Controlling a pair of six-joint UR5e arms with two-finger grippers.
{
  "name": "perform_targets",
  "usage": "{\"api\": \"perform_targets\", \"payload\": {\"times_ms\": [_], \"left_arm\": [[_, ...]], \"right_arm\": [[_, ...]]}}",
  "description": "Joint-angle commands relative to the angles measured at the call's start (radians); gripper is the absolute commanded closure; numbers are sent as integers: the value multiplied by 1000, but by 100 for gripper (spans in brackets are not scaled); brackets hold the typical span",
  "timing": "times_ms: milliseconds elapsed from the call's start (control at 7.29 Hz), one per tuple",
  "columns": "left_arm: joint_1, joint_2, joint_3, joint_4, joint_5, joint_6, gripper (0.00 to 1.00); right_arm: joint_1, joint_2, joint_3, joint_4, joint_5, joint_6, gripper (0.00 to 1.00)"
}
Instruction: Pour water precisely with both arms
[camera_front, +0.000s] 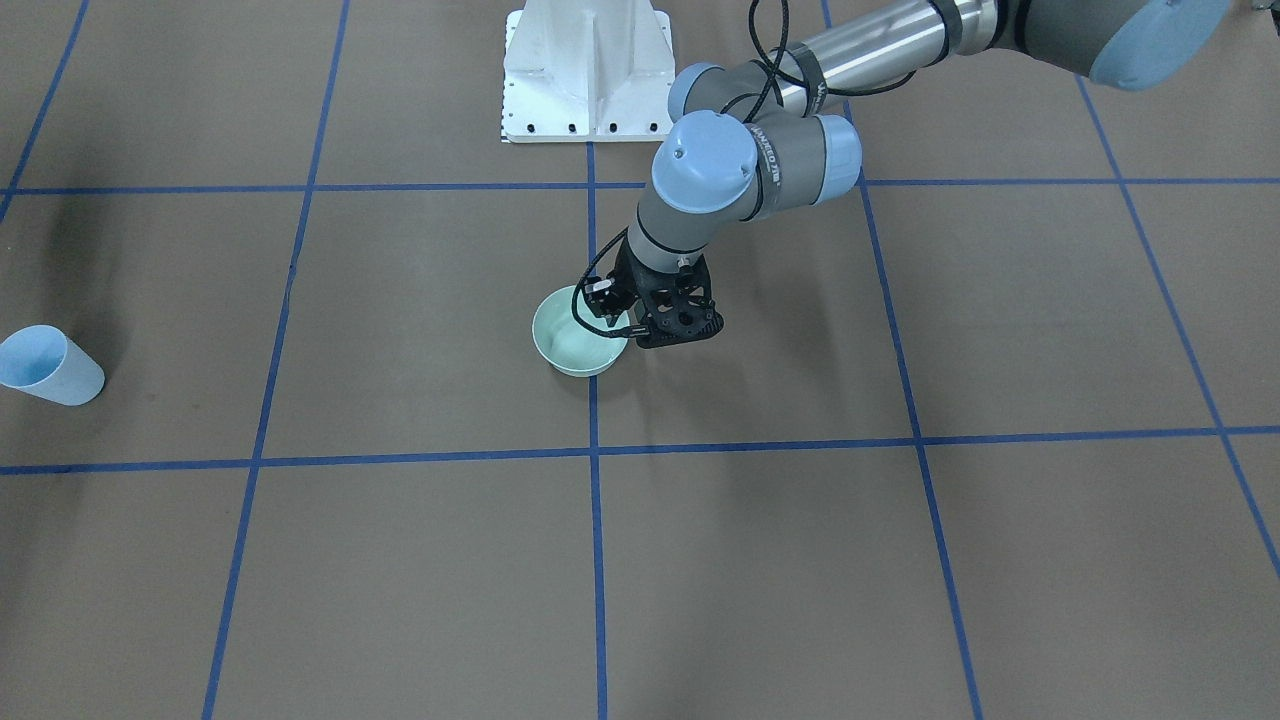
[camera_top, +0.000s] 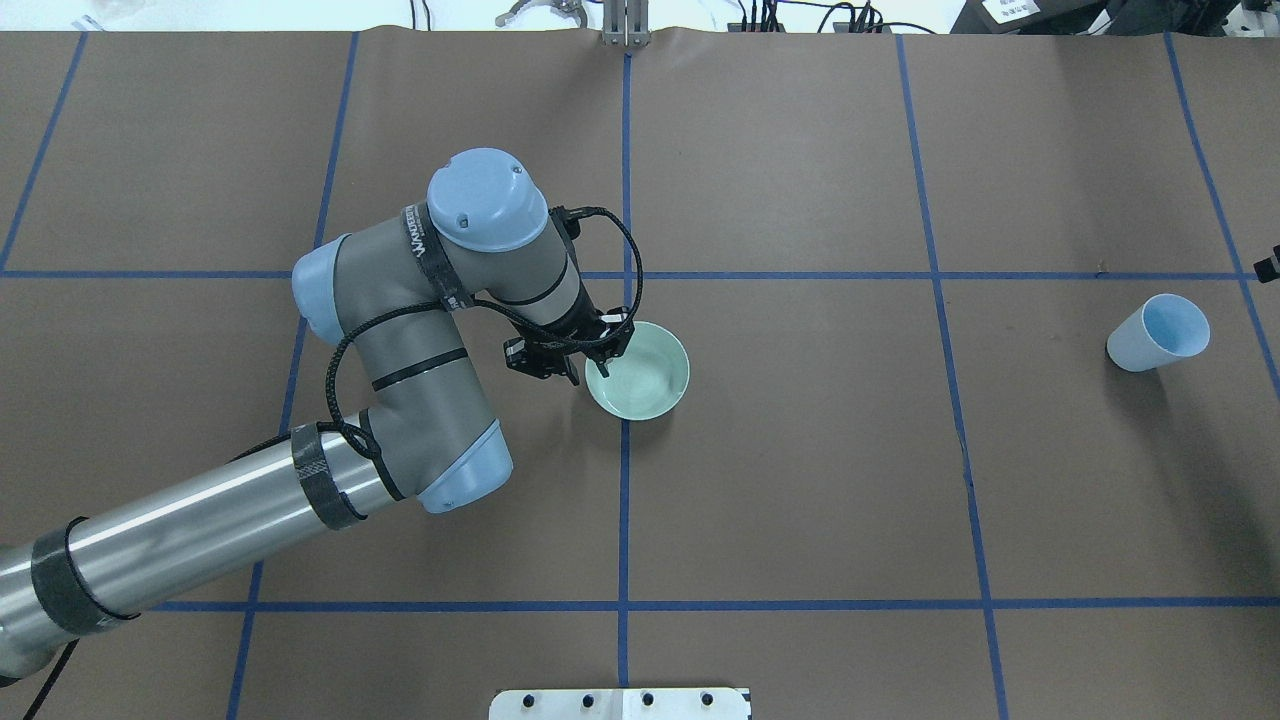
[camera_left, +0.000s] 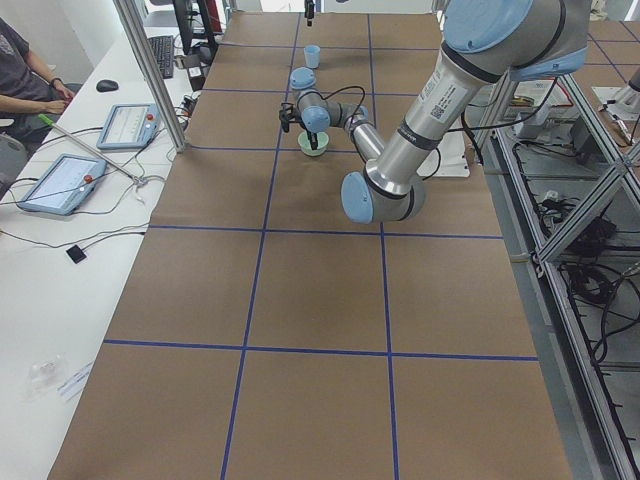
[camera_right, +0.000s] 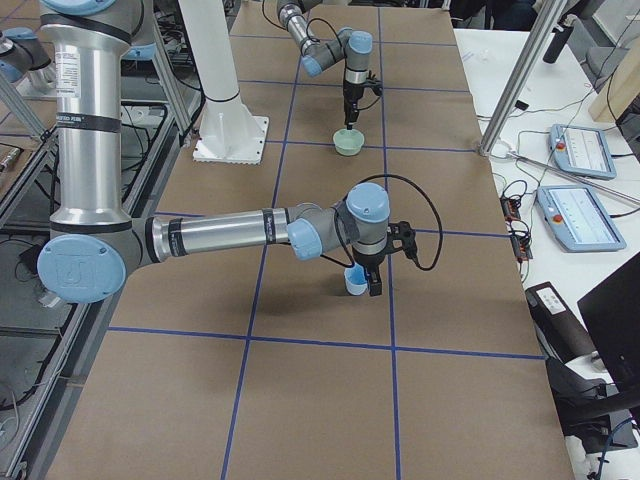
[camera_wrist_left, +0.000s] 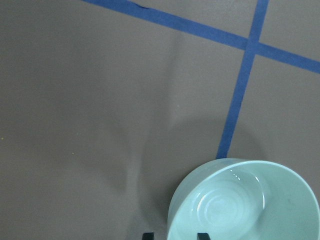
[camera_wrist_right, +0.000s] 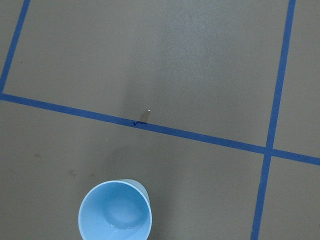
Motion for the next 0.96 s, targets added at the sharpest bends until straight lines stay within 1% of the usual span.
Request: {"api": "perform_targets", "payload": {"times_ms": [0, 137, 275, 412, 549, 686, 824], "left_arm": [[-28, 82, -118, 5, -4, -2, 24], [-43, 122, -164, 5, -6, 0, 24], [-48, 124, -171, 5, -6, 0, 24], [-48, 124, -176, 5, -6, 0, 24], [-49, 124, -176, 5, -4, 0, 24], [-56, 125, -176, 5, -4, 1, 24], [-57, 125, -176, 5, -4, 1, 24]], "right_arm": [[-10, -30, 22, 0, 3, 6, 0], [-31, -65, 31, 59, 0, 36, 1], [-42, -107, 13, 241, 0, 47, 1], [-64, -151, 7, 373, 1, 89, 1], [-81, -177, -25, 529, 1, 151, 1], [-113, -188, -101, 740, -6, 211, 1], [-134, -182, -221, 973, -20, 248, 0]]}}
